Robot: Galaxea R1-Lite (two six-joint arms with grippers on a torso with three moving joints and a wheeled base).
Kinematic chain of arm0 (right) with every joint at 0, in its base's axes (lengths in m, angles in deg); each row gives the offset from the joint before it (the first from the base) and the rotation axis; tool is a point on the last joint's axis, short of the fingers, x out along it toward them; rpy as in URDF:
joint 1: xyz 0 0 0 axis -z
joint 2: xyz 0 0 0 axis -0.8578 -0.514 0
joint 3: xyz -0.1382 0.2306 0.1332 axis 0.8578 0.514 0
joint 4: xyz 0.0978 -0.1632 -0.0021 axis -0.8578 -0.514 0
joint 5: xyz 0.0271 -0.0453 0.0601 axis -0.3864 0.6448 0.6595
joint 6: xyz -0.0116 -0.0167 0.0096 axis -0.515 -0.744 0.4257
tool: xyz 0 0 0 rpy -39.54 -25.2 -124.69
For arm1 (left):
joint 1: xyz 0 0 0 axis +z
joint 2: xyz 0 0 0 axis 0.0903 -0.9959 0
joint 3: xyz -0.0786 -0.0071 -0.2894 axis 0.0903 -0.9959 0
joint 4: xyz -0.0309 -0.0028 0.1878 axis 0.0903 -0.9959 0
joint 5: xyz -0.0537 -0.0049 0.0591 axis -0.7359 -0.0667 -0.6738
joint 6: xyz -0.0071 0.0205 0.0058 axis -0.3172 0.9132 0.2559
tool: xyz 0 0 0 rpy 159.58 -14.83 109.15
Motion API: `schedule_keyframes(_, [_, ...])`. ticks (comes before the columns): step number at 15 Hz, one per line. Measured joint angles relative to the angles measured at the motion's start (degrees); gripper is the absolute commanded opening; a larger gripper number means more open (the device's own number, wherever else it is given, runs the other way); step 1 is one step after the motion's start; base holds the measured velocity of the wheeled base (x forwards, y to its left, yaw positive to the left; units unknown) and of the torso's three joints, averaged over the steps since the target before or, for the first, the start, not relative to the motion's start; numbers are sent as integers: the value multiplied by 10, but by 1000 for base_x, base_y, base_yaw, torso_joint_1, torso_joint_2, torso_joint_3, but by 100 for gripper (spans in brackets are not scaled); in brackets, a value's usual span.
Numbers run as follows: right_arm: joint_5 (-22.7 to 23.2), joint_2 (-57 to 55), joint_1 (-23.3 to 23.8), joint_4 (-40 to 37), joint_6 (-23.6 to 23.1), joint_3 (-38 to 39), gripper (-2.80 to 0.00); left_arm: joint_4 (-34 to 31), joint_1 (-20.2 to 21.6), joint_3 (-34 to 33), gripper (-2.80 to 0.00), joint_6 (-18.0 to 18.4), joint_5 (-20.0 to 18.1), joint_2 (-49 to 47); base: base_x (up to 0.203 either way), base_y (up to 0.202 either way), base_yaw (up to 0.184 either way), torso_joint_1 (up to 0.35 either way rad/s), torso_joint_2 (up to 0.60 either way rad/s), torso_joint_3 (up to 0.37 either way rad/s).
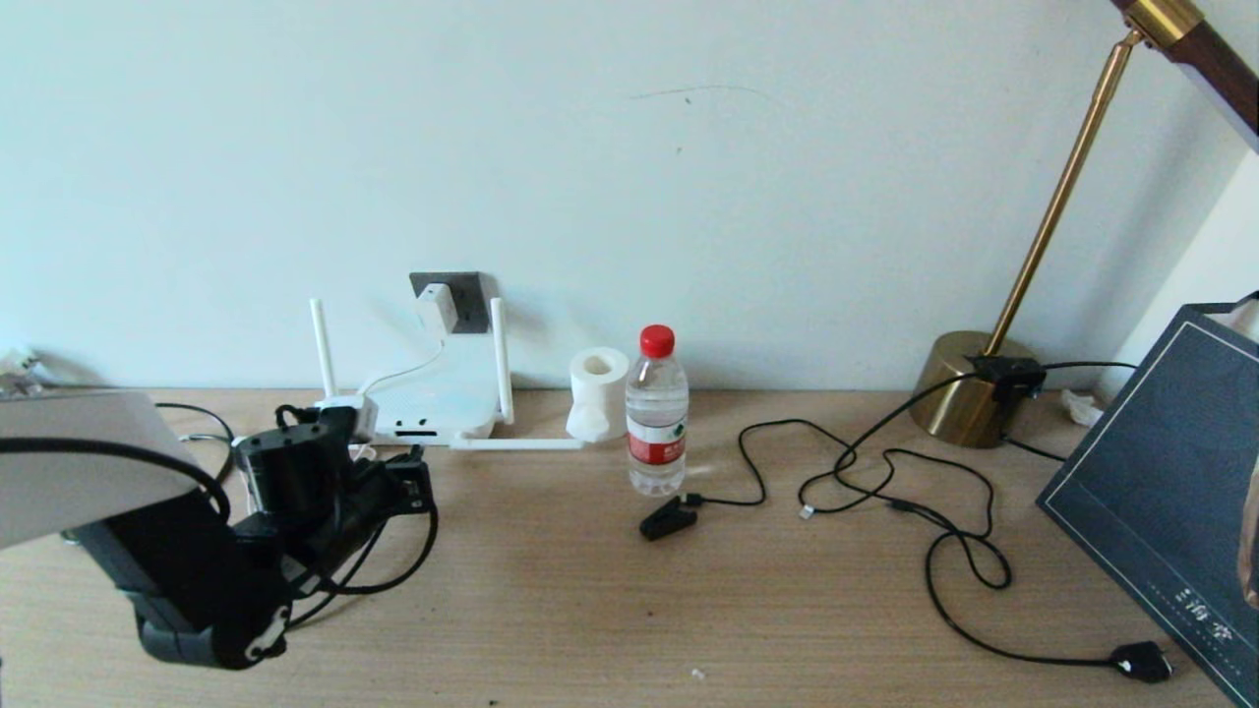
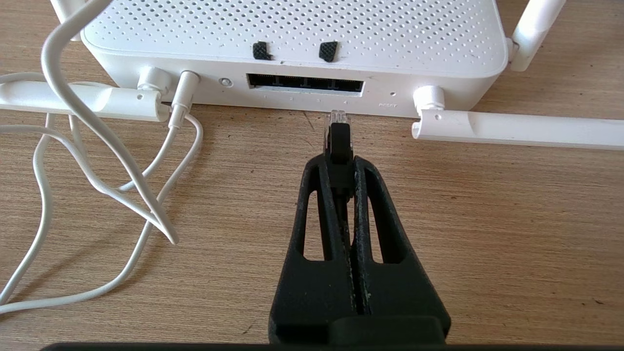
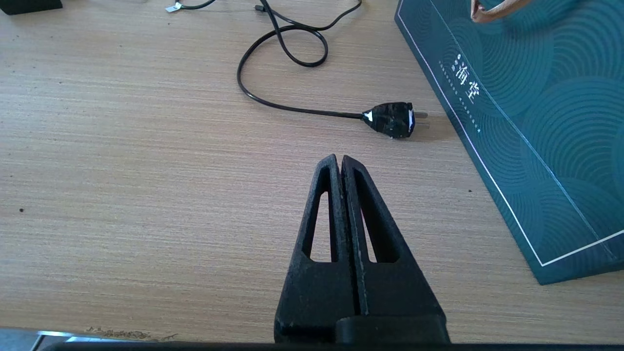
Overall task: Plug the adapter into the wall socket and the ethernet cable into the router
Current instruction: Align cable and router interface
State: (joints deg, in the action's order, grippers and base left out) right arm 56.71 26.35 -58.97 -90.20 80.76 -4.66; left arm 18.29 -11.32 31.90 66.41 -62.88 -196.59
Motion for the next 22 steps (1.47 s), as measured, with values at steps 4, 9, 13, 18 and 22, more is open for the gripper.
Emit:
schedule_keyframes(4, [0,0,0,0,1,0,-280,0,1,4,-280,0,0,-1,0,0,0,0,0,0])
schedule_keyframes(9, [0,0,0,0,0,0,-280,0,0,5,-280,0,0,-4,0,0,0,0,0,0])
schedule_keyframes(13, [0,0,0,0,0,0,-280,0,0,5,-280,0,0,-4,0,0,0,0,0,0])
schedule_keyframes(18, [0,0,0,0,1,0,-280,0,-1,5,-280,0,0,-2,0,0,0,0,0,0])
schedule_keyframes(22, [0,0,0,0,0,0,-280,0,-3,6,-280,0,0,-2,0,0,0,0,0,0])
